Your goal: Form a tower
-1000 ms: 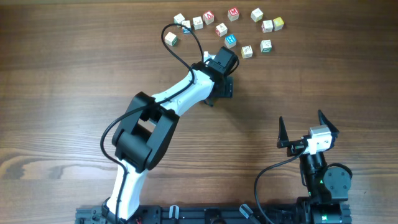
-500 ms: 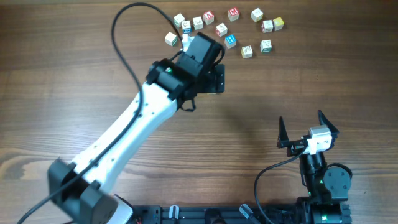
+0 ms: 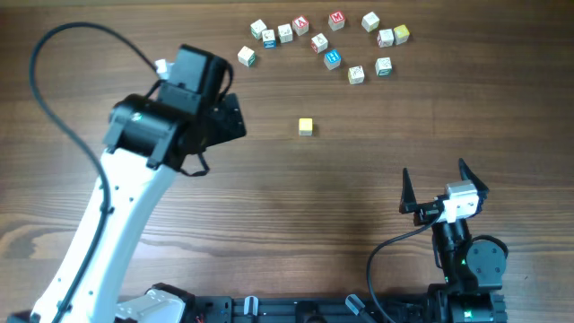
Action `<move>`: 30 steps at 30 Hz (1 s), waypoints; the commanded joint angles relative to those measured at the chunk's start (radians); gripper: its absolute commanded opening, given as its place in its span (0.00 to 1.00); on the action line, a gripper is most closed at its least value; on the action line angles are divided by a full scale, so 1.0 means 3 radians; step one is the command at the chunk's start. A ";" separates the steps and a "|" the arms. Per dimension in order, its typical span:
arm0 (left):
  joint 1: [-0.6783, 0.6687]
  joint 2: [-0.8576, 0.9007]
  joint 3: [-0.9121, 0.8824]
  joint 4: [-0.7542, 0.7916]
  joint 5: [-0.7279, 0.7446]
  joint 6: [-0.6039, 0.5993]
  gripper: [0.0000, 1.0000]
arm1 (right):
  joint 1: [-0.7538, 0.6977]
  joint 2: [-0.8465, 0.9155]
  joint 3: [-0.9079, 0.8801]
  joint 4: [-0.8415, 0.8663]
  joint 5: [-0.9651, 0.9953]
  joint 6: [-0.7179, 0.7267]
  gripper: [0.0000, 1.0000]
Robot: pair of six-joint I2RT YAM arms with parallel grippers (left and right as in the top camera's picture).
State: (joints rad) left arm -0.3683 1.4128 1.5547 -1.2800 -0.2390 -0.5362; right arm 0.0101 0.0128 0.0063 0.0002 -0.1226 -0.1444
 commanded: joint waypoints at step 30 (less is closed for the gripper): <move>0.0865 -0.1827 -0.1147 -0.0252 -0.0011 -0.0609 1.00 | -0.0017 -0.0018 -0.0003 0.0145 -0.1822 -0.1708 1.00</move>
State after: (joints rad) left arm -0.1154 0.8646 1.2205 -1.3544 -0.2386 -0.7021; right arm 0.0093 0.0128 0.0063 0.0273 -0.2768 -0.5945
